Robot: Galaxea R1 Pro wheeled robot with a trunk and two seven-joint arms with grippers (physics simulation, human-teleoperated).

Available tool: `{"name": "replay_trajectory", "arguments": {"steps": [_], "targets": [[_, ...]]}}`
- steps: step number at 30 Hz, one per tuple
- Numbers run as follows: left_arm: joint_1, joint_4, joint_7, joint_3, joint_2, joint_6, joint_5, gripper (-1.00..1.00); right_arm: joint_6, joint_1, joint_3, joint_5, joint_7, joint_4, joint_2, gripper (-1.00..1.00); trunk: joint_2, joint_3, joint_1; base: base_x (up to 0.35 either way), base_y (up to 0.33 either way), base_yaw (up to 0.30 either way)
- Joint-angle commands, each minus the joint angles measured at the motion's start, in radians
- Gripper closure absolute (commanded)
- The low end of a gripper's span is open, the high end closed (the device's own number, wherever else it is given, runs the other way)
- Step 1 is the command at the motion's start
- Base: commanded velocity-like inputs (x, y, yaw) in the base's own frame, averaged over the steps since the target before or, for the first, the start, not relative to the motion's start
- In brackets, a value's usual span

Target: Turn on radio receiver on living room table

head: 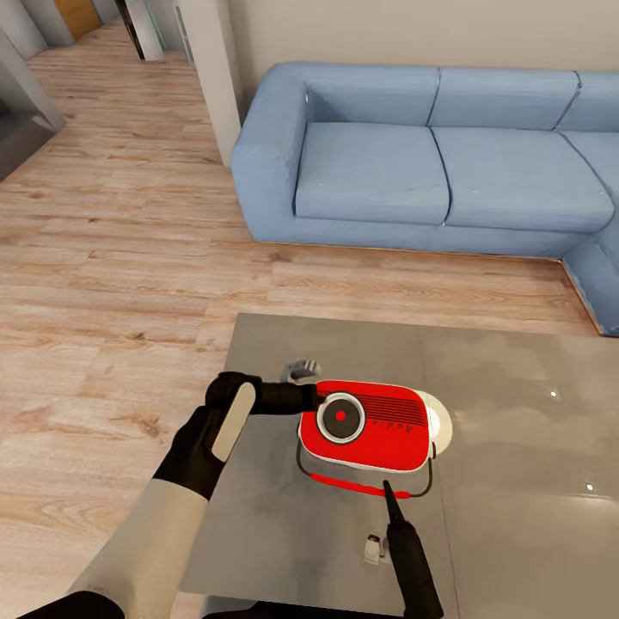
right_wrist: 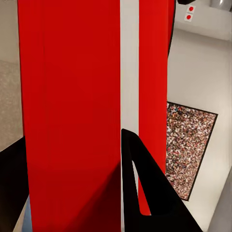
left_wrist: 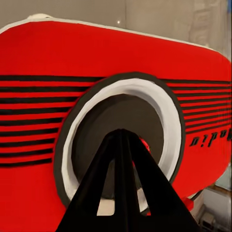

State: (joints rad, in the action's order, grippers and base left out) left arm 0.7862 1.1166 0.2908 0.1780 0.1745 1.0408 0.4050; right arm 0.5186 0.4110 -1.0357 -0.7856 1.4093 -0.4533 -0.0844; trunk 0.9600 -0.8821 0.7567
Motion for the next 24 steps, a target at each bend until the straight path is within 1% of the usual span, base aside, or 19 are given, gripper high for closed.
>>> {"name": "replay_trajectory", "arguments": {"steps": [1,2,9,14,16,24], "targets": [[0.0,-0.004,0.0,0.0,0.0,0.0,0.01,1.0,0.001,0.0,-0.001,-0.003,0.001,-0.001,0.0,1.0,0.0,0.0,0.0,0.0,0.0,0.0],[0.0,-0.01,-0.001,0.0,0.0,-0.001,0.017,1.0,0.001,0.0,-0.001,-0.003,0.001,-0.001,0.0,1.0,0.0,0.0,0.0,0.0,0.0,0.0],[0.001,-0.051,-0.001,-0.001,0.0,-0.004,0.038,1.0,0.007,0.0,-0.001,-0.004,0.002,-0.001,0.0,1.0,0.0,0.0,0.0,0.0,0.0,0.0],[0.001,-0.069,-0.002,-0.001,0.0,-0.005,0.067,1.0,0.007,0.0,-0.002,-0.004,0.002,-0.002,0.0,1.0,0.0,0.0,0.0,0.0,0.0,0.0],[0.001,-0.081,-0.002,0.0,0.0,-0.005,0.073,1.0,0.007,0.0,-0.002,-0.004,0.002,-0.002,0.001,1.0,0.0,0.0,0.0,0.0,0.0,0.0],[0.001,-0.113,-0.002,0.0,0.0,-0.006,0.081,1.0,0.008,0.0,-0.003,-0.005,0.002,-0.002,0.002,1.0,0.0,0.0,0.0,0.0,0.0,0.0]]}}
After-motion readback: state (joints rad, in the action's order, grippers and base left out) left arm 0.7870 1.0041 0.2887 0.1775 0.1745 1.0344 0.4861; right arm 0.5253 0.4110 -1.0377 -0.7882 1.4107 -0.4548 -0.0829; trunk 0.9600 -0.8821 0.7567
